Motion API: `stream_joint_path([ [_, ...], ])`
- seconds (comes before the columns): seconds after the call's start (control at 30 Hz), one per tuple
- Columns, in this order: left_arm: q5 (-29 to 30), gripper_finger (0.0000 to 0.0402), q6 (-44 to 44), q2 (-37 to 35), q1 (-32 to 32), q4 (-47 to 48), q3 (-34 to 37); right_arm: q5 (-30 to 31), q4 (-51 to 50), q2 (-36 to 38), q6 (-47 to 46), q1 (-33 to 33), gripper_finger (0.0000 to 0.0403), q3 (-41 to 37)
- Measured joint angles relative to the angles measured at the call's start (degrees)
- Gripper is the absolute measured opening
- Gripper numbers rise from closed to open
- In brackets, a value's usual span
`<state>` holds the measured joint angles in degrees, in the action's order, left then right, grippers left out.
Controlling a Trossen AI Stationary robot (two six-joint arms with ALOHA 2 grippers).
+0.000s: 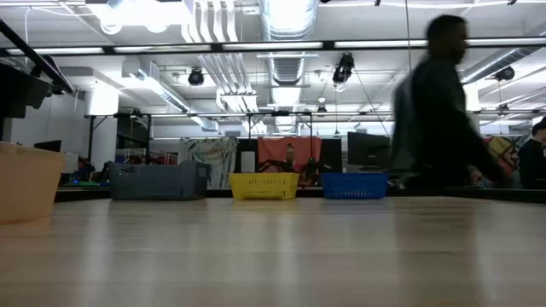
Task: Sort crayons
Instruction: Return to Home Position
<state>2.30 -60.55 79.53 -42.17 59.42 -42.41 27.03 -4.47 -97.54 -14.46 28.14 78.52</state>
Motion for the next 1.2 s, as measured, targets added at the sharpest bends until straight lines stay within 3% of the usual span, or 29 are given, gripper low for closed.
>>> stream_joint_path([
  [0.17, 2.73, 0.0075, 3.59, -0.89, -0.60, 0.03, -3.75, -0.04, -0.02, 0.00, 2.62, 0.00, 0.0130, 0.00],
  [0.33, 17.91, 0.0075, 13.73, -3.02, -3.93, -2.70, -9.84, -0.15, 0.02, -0.02, 7.24, 0.11, 0.0128, -0.02],
  [0.47, 28.87, 0.0071, 27.42, -6.54, -6.38, -13.17, -12.26, -0.22, 0.41, -0.02, 11.48, 0.09, 0.0121, -0.04],
  [0.6, 34.48, 0.0056, 43.27, -10.82, -5.91, -26.53, -11.32, -0.37, 1.02, 0.11, 16.21, -0.50, 0.0113, -0.07],
  [0.73, 34.65, 0.0039, 54.17, -15.01, -3.32, -32.88, -9.78, -1.67, 2.18, 1.26, 20.08, -1.90, 0.0104, -0.85],
  [0.9, 34.29, 0.0036, 57.55, -19.67, 1.97, -33.46, -8.28, -3.53, 3.33, 4.29, 21.88, -4.01, 0.0092, -3.87],
  [1.2, 23.30, 0.0036, 64.69, -28.68, 13.34, -45.12, 3.09, -6.43, 7.92, 11.92, 22.93, -8.28, 0.0075, -14.72],
])
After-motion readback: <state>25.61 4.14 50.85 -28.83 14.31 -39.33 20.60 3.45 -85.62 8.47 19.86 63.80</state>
